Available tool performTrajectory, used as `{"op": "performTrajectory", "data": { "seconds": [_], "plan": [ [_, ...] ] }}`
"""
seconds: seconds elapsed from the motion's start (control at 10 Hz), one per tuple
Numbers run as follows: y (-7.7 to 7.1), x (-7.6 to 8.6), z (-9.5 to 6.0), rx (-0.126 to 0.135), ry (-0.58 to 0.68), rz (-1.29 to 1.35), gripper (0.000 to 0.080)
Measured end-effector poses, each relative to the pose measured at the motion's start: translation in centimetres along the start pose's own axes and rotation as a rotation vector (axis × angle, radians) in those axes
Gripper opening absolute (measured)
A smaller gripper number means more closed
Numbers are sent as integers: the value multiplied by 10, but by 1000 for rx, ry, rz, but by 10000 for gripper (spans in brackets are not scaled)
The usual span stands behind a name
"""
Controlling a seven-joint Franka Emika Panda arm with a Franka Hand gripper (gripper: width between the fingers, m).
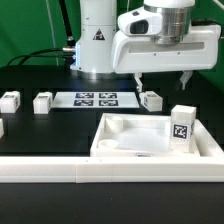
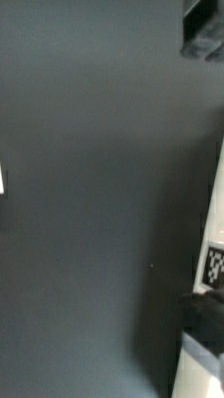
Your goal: Assemble square table
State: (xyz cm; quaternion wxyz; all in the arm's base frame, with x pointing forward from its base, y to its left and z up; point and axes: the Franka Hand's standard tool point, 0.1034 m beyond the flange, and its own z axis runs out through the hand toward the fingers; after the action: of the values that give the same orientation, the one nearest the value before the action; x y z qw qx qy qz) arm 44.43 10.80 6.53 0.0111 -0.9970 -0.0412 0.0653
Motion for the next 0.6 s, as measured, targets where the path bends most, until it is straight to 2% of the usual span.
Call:
{"op": "performTrajectory", "data": {
  "seconds": [0.6],
  "plan": [
    [0,-39,14,-7,-53,-11,649]
  ]
}}
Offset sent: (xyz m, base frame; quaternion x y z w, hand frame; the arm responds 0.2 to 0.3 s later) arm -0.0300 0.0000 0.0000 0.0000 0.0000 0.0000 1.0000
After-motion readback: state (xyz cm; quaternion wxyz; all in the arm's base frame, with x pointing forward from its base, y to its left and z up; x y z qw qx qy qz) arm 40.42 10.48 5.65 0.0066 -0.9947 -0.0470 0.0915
